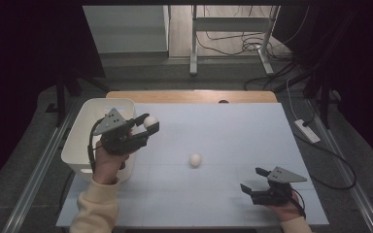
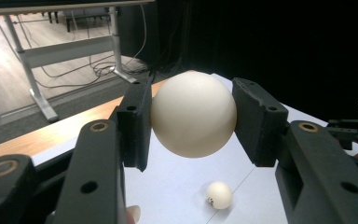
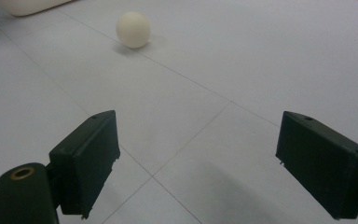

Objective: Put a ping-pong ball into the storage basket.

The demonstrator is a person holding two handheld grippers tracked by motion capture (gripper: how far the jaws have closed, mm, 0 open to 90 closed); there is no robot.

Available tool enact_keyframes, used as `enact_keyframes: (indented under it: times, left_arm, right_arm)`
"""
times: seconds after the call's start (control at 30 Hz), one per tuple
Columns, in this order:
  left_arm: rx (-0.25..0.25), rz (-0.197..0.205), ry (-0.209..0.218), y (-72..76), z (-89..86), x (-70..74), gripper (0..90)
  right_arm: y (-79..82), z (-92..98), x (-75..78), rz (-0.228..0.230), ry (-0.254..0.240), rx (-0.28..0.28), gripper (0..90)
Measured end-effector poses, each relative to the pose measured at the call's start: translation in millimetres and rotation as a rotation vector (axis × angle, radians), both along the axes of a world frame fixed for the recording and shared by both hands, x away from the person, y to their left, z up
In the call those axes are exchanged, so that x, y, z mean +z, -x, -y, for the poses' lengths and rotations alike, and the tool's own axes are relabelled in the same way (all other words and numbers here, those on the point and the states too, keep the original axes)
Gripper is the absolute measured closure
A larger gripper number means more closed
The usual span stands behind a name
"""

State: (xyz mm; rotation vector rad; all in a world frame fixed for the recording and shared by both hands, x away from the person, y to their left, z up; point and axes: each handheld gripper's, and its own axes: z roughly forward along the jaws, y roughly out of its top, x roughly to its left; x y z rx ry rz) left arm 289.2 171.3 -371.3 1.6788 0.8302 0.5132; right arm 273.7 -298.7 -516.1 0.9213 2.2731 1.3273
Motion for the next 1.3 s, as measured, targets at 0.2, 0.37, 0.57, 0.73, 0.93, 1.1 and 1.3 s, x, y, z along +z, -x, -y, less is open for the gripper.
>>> enact_keyframes:
  times: [0.2,0.37,0.57,0.73,0.93,1.1,1.3]
  left_arm:
    - [0.016,0.002,0.006,0.6,-4.5,1.2,50.4]
    - [0.030,0.006,0.013,1.7,-9.0,2.4,50.4]
    - [0.054,0.010,0.020,2.9,-14.8,3.8,50.4]
    - [0.066,0.014,0.024,3.3,-18.8,4.4,50.4]
    - [0.089,0.014,0.028,3.6,-24.8,4.8,50.4]
    - [0.113,0.014,0.033,4.1,-31.7,5.1,50.4]
    - [0.131,0.013,0.036,4.2,-36.4,5.2,50.4]
  right_arm:
    - [0.1,0.0,0.1,-0.002,0.002,-0.001,12.9]
    - [0.0,0.1,0.0,0.000,0.000,0.000,12.9]
    - [0.1,0.0,0.1,0.000,0.000,0.000,12.9]
    - [0.0,0.1,0.1,0.001,0.000,-0.001,12.9]
    - [0.4,0.5,0.6,-0.001,0.005,-0.002,12.9]
    - [0.2,0.3,0.4,0.001,0.002,-0.002,12.9]
    - [0.3,0.2,0.4,0.001,-0.001,-0.001,12.9]
